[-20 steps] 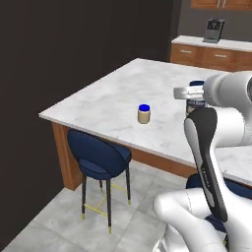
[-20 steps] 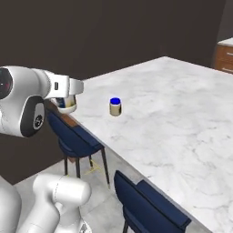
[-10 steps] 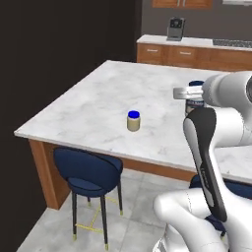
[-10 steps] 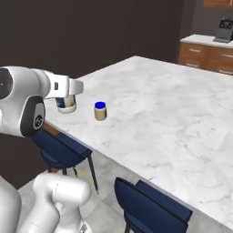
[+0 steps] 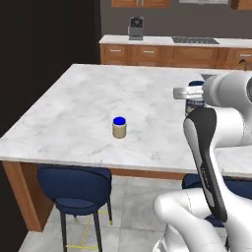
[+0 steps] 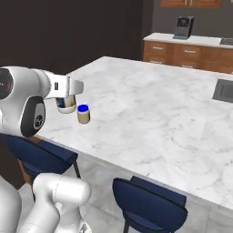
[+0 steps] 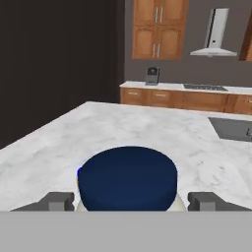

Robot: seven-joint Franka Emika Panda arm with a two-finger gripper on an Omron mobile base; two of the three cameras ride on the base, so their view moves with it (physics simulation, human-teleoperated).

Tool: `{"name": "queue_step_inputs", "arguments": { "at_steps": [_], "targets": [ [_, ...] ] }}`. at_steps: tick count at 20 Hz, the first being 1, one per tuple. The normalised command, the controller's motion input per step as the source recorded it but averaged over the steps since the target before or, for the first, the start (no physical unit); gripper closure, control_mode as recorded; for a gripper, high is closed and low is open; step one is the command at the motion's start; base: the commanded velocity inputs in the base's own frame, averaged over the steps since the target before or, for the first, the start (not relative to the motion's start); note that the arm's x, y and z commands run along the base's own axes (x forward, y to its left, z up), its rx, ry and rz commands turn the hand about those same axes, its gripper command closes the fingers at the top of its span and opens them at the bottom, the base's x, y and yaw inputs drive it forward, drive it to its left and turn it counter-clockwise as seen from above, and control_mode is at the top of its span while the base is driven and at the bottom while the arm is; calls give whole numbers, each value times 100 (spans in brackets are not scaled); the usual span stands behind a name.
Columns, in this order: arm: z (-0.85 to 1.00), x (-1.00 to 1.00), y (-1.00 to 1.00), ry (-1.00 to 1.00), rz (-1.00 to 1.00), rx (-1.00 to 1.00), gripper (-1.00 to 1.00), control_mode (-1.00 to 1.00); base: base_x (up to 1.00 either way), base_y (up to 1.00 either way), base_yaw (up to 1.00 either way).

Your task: The dining table condiment station is running low on mayonnaise. Refill the condiment station by opening the cabinet and taking the mayonnaise from the cabinet and placing it on the dining table.

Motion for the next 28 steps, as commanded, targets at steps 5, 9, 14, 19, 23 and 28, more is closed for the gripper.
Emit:
{"name": "queue_step_inputs", "arguments": {
  "at_steps": [5,9,14,19,23,28],
  "targets": [
    [0,0,0,0,0,0,100,100,59,52,-35],
    [0,0,0,0,0,0,100,100,53,57,-37],
    [0,0,0,0,0,0,100,100,47,57,-37],
    [0,0,0,0,0,0,100,100,34,51,-31],
    [0,14,3,0,-4,0,100,-100,6,6,-4],
    [-27,0,14,-2,6,0,100,-100,0,0,0]
  ]
}}
